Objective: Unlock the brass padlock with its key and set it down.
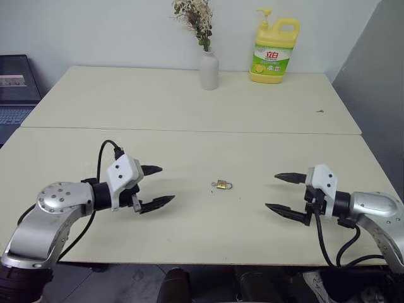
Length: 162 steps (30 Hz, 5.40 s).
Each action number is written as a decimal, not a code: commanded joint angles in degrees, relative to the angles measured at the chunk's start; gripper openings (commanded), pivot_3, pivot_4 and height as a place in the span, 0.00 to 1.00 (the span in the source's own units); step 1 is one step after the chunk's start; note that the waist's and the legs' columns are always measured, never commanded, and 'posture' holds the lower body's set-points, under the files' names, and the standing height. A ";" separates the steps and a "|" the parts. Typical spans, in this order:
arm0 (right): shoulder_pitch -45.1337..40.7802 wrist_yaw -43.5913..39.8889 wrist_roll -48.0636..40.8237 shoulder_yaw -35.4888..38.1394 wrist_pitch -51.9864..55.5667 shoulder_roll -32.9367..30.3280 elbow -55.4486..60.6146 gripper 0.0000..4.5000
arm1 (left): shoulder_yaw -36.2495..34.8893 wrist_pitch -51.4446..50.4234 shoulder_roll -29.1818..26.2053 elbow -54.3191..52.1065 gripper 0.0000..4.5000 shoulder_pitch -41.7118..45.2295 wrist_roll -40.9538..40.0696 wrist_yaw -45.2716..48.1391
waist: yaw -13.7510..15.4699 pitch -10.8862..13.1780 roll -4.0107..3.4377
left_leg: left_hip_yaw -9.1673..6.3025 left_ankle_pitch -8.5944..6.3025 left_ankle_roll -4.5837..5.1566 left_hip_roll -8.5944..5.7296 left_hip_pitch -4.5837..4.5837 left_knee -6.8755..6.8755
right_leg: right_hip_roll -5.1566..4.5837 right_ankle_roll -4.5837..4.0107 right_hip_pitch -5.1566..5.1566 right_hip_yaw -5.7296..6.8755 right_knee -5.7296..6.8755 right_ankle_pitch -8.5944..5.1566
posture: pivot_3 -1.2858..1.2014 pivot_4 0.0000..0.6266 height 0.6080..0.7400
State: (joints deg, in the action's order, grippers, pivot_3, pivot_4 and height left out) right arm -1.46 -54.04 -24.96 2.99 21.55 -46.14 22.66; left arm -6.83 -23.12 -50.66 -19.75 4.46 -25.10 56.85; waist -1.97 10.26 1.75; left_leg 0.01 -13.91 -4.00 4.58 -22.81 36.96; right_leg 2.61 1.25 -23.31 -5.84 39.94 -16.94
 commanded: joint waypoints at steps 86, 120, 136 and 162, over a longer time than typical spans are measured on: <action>-18.66 15.96 43.41 -18.49 -23.25 -0.98 -6.02 0.21 | 4.01 -3.28 7.26 2.26 1.00 10.74 -4.92 3.74 | -0.95 0.02 0.03 | -0.06 0.00 0.01 0.07 -0.05 0.00 | 0.16 -0.06 -0.13 -0.06 0.06 -0.05 | 0.52 0.24 1.00; -20.80 28.54 51.80 -14.22 -48.86 6.26 -6.20 0.21 | 12.30 -17.44 17.46 18.18 0.96 38.68 -10.26 10.56 | -0.92 0.04 0.02 | -0.09 0.01 0.00 -0.01 -0.09 0.06 | 0.11 -0.36 -0.08 -0.04 0.12 0.12 | 0.52 0.24 1.00; -21.61 27.01 50.72 -14.57 -48.76 7.58 -5.86 0.21 | 13.63 -16.16 19.19 19.86 0.00 39.28 -8.81 12.01 | -0.89 0.04 0.02 | -0.10 0.01 0.00 -0.01 -0.10 0.06 | 0.11 -0.37 -0.08 -0.04 0.13 0.12 | 0.52 0.24 1.00; -20.81 24.14 46.50 -13.60 -45.58 10.15 -5.59 0.21 | 15.73 19.45 19.46 18.87 0.00 35.22 8.02 14.25 | -0.69 0.04 0.02 | -0.08 0.01 0.00 -0.01 -0.09 0.07 | 0.11 -0.37 -0.07 -0.05 0.13 0.12 | 0.52 0.24 1.00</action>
State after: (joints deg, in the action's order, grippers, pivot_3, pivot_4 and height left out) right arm -21.79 -30.27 23.27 -12.47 -24.29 -36.22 15.26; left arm 8.62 -10.43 -31.56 0.19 39.61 -19.36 71.31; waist -2.66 10.30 1.76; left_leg -0.07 -13.90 -4.00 4.57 -22.90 37.02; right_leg 2.72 0.88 -23.38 -5.90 40.07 -16.82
